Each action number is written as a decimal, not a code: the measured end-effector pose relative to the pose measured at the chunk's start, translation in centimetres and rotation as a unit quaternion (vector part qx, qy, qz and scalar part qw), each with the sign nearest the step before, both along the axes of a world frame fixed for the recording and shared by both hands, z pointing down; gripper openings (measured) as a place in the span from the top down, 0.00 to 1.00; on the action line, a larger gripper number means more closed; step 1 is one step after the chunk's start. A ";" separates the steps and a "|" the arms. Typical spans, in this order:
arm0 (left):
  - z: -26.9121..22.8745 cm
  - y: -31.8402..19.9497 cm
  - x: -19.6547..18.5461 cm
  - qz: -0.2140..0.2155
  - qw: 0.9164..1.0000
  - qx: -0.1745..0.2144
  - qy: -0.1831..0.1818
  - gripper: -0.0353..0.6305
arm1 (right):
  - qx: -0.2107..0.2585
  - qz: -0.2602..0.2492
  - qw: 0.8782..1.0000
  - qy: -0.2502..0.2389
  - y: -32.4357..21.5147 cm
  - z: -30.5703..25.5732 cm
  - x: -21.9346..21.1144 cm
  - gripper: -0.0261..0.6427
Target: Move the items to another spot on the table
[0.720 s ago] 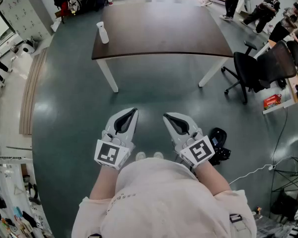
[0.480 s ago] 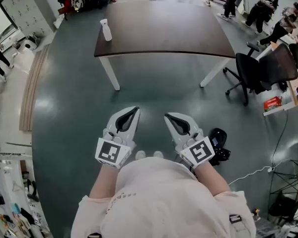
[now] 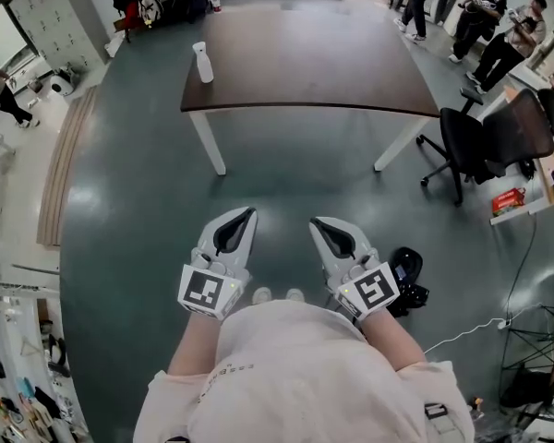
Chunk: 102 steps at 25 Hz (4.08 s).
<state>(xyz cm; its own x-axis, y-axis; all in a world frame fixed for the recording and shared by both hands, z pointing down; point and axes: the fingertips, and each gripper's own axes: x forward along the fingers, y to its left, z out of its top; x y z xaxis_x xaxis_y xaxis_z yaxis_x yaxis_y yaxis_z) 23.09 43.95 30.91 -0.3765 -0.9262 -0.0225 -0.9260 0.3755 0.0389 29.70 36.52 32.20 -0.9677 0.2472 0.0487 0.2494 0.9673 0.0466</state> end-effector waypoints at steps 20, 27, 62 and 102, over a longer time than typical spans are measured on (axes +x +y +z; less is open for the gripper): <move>2.1 7.7 -10.2 -0.065 0.998 0.008 0.013 0.92 | -0.035 0.025 0.999 0.027 2.1 2.0 -10.0 0.98; 2.2 9.6 -15.1 -0.106 0.994 0.014 0.019 0.92 | -0.033 0.003 0.999 0.038 2.3 2.3 -15.7 0.98; 10.3 -3.0 -57.2 -0.142 0.984 -0.053 0.098 0.92 | -0.011 -0.095 0.983 0.158 -6.9 14.0 -62.6 0.68; 13.1 -5.8 -66.4 0.004 0.991 -0.028 0.130 0.92 | -0.021 0.043 0.994 0.101 -6.9 14.6 -71.5 0.58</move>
